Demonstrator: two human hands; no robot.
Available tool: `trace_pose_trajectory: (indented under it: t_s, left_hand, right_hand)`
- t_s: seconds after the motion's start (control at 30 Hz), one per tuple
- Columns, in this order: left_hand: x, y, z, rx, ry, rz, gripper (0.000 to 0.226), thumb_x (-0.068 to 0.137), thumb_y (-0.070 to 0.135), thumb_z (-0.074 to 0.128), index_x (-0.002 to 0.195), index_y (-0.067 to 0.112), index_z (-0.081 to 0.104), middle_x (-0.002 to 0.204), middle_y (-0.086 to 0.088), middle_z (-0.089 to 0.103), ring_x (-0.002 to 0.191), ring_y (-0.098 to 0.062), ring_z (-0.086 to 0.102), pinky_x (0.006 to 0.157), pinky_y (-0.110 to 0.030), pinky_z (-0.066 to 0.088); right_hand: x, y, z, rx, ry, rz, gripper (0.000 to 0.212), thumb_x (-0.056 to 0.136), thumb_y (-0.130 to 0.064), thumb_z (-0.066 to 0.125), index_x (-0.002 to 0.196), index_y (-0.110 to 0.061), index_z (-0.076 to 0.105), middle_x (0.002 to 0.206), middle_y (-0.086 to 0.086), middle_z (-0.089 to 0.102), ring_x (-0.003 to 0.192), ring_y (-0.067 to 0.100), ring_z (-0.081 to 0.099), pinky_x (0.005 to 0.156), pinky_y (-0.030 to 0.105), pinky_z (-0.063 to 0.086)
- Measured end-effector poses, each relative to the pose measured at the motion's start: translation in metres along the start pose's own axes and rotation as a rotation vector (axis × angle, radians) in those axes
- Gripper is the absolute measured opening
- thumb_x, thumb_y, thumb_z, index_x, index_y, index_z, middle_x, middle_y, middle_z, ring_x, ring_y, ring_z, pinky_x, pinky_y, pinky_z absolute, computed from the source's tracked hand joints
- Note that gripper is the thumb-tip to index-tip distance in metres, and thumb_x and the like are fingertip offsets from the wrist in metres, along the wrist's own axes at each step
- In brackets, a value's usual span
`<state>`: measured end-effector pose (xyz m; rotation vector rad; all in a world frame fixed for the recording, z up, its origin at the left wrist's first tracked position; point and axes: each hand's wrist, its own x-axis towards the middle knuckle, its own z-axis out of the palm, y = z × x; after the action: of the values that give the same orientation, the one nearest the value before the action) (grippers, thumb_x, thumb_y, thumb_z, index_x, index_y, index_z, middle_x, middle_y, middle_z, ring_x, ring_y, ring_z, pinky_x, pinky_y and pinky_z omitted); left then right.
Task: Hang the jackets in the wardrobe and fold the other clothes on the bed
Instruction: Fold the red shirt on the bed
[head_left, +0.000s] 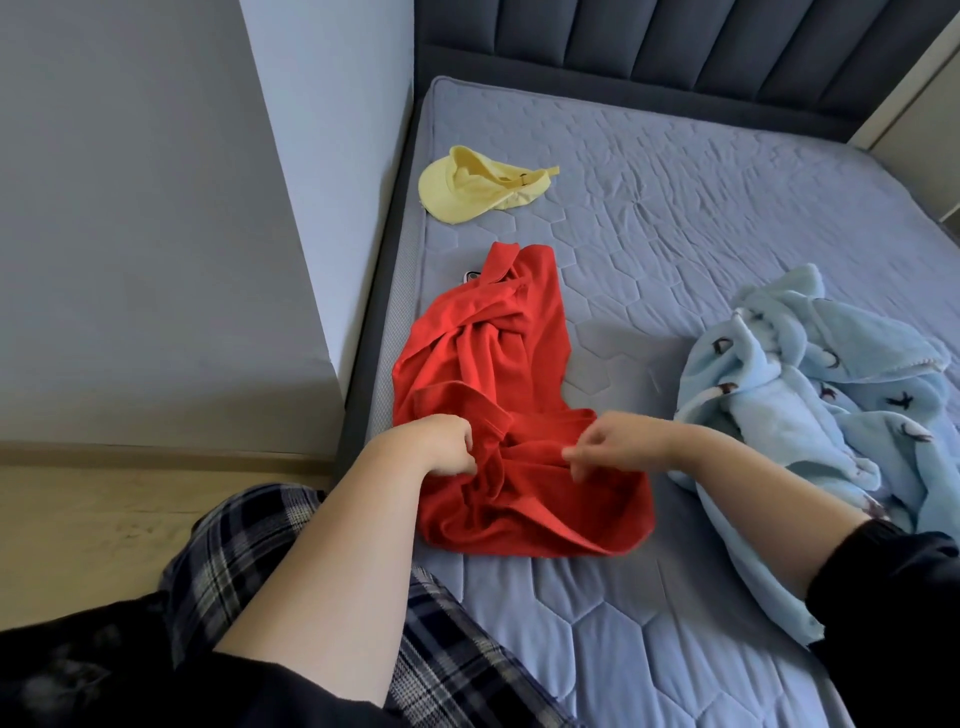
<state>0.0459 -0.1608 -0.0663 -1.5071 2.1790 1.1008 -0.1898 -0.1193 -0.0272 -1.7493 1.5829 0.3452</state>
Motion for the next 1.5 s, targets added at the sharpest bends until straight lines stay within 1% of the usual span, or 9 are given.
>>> trace_pose_trajectory:
  t_s: [0.1,0.23,0.33,0.5,0.7,0.9,1.1,1.33,1.5]
  left_hand:
    - [-0.002,0.003,0.002,-0.067,-0.087,-0.026,0.024,0.090,0.028,0.061,0.103,0.009,0.063,0.086,-0.004,0.069,0.055,-0.013,0.060,0.052,-0.019,0.043]
    - [-0.004,0.008,0.004,-0.163,0.035,0.050,0.013,0.092,0.019,0.051,0.086,0.017,0.063,0.074,-0.001,0.070,0.050,-0.011,0.061,0.051,-0.019,0.044]
    - [-0.006,0.012,0.001,-0.281,0.392,0.165,0.014,0.085,0.017,0.057,0.084,0.029,0.065,0.076,0.014,0.065,0.069,-0.005,0.061,0.060,-0.014,0.041]
    - [-0.007,0.028,-0.006,-0.512,0.310,0.459,0.068,0.071,0.008,0.077,0.130,0.033,0.054,0.123,0.020,0.054,0.114,0.006,0.047,0.093,-0.006,0.032]
    - [-0.009,0.033,-0.002,-0.557,0.389,0.462,0.016,0.080,0.017,0.070,0.069,0.029,0.070,0.064,0.018,0.064,0.062,0.005,0.056,0.064,-0.019,0.043]
    - [-0.014,0.041,-0.002,-0.540,0.741,0.323,0.010,0.082,0.022,0.066,0.073,0.025,0.071,0.062,0.015,0.063,0.073,-0.011,0.062,0.061,-0.016,0.038]
    - [-0.041,0.070,-0.036,-0.450,0.798,0.508,0.067,0.076,0.017,0.068,0.136,0.034,0.045,0.118,0.004,0.066,0.105,-0.013,0.061,0.089,-0.025,0.046]
    - [-0.130,0.136,-0.156,0.009,1.348,0.617,0.013,0.083,0.025,0.062,0.092,0.016,0.066,0.092,0.002,0.059,0.078,-0.027,0.058,0.066,-0.037,0.047]
    - [-0.202,0.178,-0.233,0.070,1.547,0.529,0.014,0.083,0.022,0.058,0.071,0.013,0.058,0.072,0.003,0.052,0.066,-0.017,0.046,0.054,-0.023,0.028]
  right_hand:
    - [0.010,0.004,0.010,-0.167,0.368,0.209,0.047,0.082,-0.044,0.068,0.115,-0.012,0.061,0.116,0.009,0.060,0.110,0.027,0.056,0.093,0.037,0.045]
    - [0.011,0.008,0.018,-0.050,-0.014,0.445,0.056,0.079,-0.024,0.074,0.125,-0.004,0.049,0.114,0.015,0.062,0.098,0.031,0.066,0.075,0.039,0.057]
    - [0.005,0.007,0.010,0.025,0.140,0.234,0.008,0.077,-0.002,0.063,0.078,-0.010,0.062,0.069,0.001,0.058,0.065,0.016,0.059,0.053,0.018,0.044]
    - [-0.024,-0.029,-0.027,0.115,0.341,-0.232,0.037,0.074,0.009,0.063,0.061,-0.027,0.062,0.064,-0.011,0.050,0.056,-0.002,0.047,0.058,0.012,0.034]
    - [-0.030,-0.059,-0.029,0.079,0.882,-0.292,0.030,0.066,0.010,0.057,0.082,-0.010,0.072,0.079,0.000,0.054,0.077,0.016,0.051,0.068,0.020,0.037]
    - [-0.020,-0.038,0.008,0.109,0.820,0.106,0.012,0.078,-0.009,0.054,0.077,-0.021,0.054,0.093,0.010,0.062,0.091,0.033,0.058,0.068,0.030,0.035]
    - [-0.047,-0.068,-0.043,0.282,1.097,-0.125,0.026,0.074,0.002,0.053,0.091,-0.013,0.067,0.083,0.006,0.071,0.082,0.025,0.064,0.066,0.025,0.038]
    - [-0.135,-0.145,-0.171,0.115,1.352,-0.434,0.019,0.072,0.000,0.057,0.074,-0.019,0.055,0.067,-0.010,0.062,0.068,0.014,0.057,0.057,0.020,0.040]
    - [-0.192,-0.179,-0.238,0.088,1.562,-0.425,0.018,0.074,-0.005,0.050,0.077,-0.020,0.059,0.072,-0.006,0.062,0.072,0.019,0.058,0.063,0.031,0.048]
